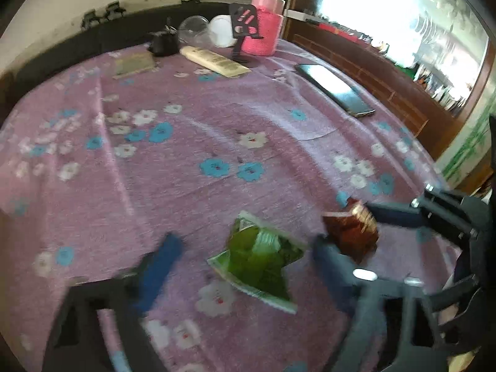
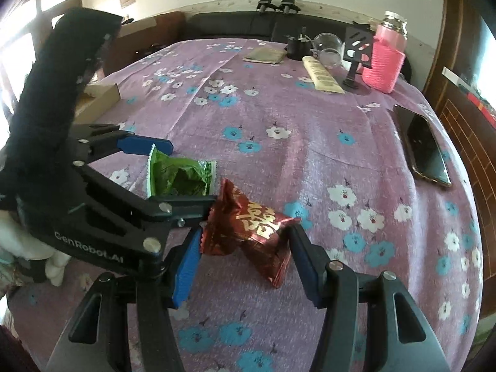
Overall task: Organize snacks
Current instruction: 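Grasp the green snack packet with the left gripper while the right holds the red candy, then carry both snacks over the box and open both grippers to drop them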
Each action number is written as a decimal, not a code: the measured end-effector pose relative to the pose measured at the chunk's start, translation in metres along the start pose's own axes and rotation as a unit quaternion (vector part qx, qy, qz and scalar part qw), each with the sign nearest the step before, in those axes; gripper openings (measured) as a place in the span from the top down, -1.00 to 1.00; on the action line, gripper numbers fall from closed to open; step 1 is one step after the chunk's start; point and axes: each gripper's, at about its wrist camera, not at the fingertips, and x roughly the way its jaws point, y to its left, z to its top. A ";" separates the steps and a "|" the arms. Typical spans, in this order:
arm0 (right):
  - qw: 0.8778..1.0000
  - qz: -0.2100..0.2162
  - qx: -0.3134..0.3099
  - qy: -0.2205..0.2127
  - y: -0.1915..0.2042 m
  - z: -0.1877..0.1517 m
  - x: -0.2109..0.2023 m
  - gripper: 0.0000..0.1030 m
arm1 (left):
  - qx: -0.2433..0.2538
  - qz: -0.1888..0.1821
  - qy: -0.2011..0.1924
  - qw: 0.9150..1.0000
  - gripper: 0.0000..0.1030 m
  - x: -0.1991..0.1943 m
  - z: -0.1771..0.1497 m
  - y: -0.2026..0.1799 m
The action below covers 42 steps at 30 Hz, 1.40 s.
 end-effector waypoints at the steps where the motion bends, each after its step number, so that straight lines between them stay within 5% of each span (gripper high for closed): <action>1: 1.000 0.002 -0.001 0.000 0.000 0.001 0.000 -0.02 | 0.005 0.012 -0.001 1.000 0.01 -0.003 -0.001 0.001; 4: 1.000 0.005 0.004 0.002 0.000 0.005 0.000 0.16 | -0.030 -0.021 -0.001 0.999 0.28 -0.014 -0.004 0.020; 12: 0.999 0.020 0.031 0.000 0.005 0.004 -0.018 0.46 | -0.047 -0.013 -0.032 0.998 0.28 -0.051 -0.032 0.031; 17: 0.998 0.032 0.045 -0.013 0.010 0.002 -0.039 0.99 | -0.073 -0.006 -0.064 0.995 0.28 -0.084 -0.049 0.042; 22: 0.999 0.013 0.026 -0.028 0.021 0.003 -0.048 0.97 | -0.107 -0.002 -0.097 0.989 0.28 -0.117 -0.064 0.055; 24: 0.999 -0.008 0.026 -0.029 0.020 0.002 -0.046 0.58 | -0.111 0.004 -0.103 0.988 0.28 -0.127 -0.071 0.058; 25: 0.999 -0.018 0.029 -0.030 0.018 0.001 -0.046 0.10 | -0.112 0.008 -0.106 0.988 0.28 -0.131 -0.074 0.059; 26: 0.999 -0.032 0.028 -0.035 0.018 0.000 -0.045 -0.10 | -0.113 0.011 -0.107 0.988 0.28 -0.133 -0.076 0.060; 29: 0.998 -0.052 0.017 -0.038 0.020 0.000 -0.043 -0.10 | -0.117 0.016 -0.114 0.986 0.28 -0.142 -0.082 0.063; 39: 0.999 -0.023 -0.021 0.018 0.031 0.007 0.001 -0.12 | -0.134 0.030 -0.122 0.983 0.28 -0.153 -0.093 0.072; 41: 0.999 -0.021 -0.020 0.029 0.033 0.005 0.007 0.33 | -0.133 0.038 -0.120 0.983 0.28 -0.156 -0.095 0.073; 42: 0.999 -0.022 -0.014 0.029 0.033 0.005 0.005 0.34 | -0.133 0.038 -0.120 0.983 0.28 -0.157 -0.097 0.074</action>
